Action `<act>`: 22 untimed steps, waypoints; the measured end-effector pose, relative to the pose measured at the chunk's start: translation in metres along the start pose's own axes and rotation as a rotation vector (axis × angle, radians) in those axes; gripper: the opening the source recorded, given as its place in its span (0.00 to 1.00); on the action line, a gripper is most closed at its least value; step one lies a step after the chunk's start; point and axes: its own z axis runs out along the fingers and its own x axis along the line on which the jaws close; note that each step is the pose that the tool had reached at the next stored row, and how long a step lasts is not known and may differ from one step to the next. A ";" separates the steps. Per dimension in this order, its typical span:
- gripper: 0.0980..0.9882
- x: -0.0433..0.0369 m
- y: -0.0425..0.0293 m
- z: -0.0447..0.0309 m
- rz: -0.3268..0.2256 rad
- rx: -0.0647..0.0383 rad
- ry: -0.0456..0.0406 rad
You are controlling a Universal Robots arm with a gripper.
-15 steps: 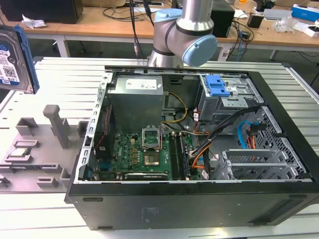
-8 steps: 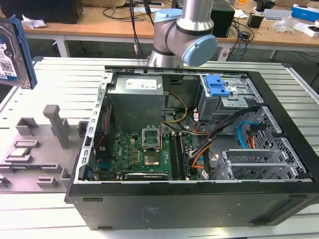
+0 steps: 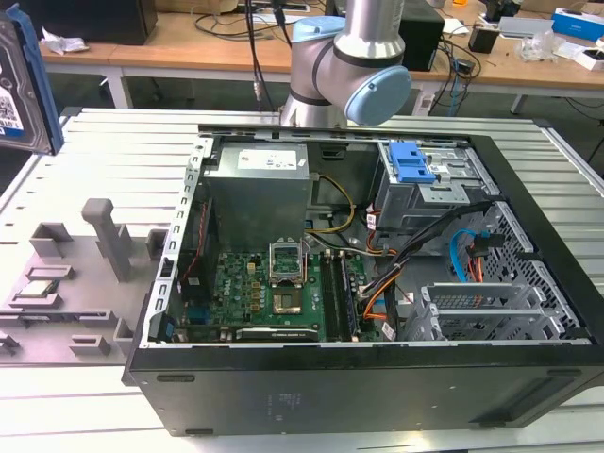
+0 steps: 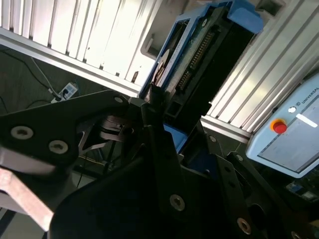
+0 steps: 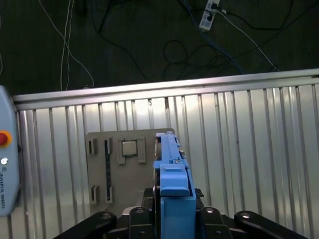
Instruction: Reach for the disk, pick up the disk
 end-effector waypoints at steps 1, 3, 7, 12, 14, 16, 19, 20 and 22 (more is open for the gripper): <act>0.31 0.0001 0.0004 -0.0106 0.000 0.000 0.0001; 0.31 0.0003 0.0007 -0.0196 0.000 0.000 0.0001; 0.31 0.0003 0.0009 -0.0232 0.000 0.000 0.0000; 0.31 0.0001 -0.0020 -0.0235 0.000 0.000 0.0000; 0.31 -0.0006 -0.0098 -0.0238 0.000 0.000 0.0000; 0.31 -0.0012 -0.0159 -0.0240 0.000 0.000 0.0001; 0.31 -0.0021 -0.0269 -0.0244 0.000 0.000 0.0000; 0.31 -0.0025 -0.0310 -0.0246 0.000 0.000 0.0001; 0.31 -0.0032 -0.0386 -0.0249 0.000 0.000 0.0001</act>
